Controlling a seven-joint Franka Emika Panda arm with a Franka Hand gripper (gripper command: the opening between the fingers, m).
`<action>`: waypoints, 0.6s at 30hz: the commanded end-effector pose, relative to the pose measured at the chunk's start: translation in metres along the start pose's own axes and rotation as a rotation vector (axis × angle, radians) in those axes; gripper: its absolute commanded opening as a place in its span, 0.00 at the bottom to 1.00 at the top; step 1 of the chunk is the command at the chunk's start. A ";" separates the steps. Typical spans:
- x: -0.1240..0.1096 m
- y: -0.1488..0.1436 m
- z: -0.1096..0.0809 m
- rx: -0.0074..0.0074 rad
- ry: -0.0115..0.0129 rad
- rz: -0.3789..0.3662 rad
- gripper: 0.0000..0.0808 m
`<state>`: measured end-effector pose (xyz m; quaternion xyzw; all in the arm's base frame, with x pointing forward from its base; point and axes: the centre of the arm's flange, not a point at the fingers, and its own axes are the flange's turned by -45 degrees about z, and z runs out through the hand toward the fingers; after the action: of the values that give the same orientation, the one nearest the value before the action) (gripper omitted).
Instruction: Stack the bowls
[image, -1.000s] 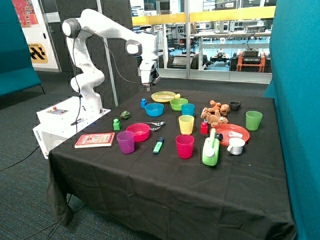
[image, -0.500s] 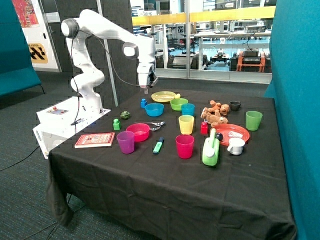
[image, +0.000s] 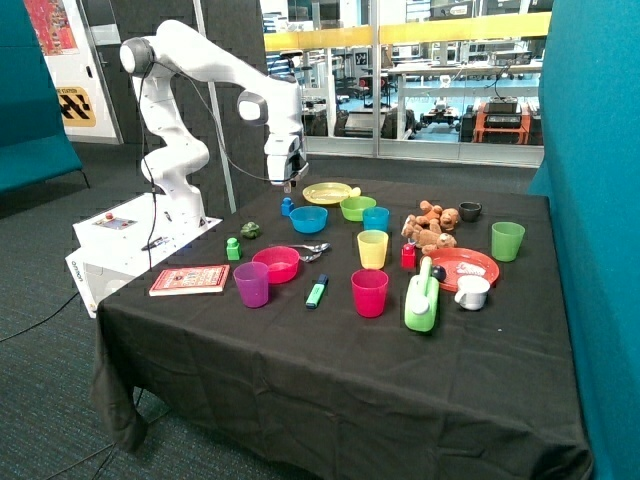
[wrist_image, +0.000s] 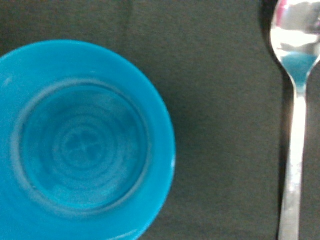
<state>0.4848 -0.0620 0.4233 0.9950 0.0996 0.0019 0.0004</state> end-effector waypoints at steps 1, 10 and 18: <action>-0.002 0.026 0.011 0.0011 -0.0036 0.015 0.30; -0.002 0.048 0.018 0.0011 -0.0036 0.028 0.32; -0.001 0.059 0.027 0.0011 -0.0036 0.027 0.44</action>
<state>0.4902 -0.1040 0.4051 0.9960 0.0896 0.0019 0.0012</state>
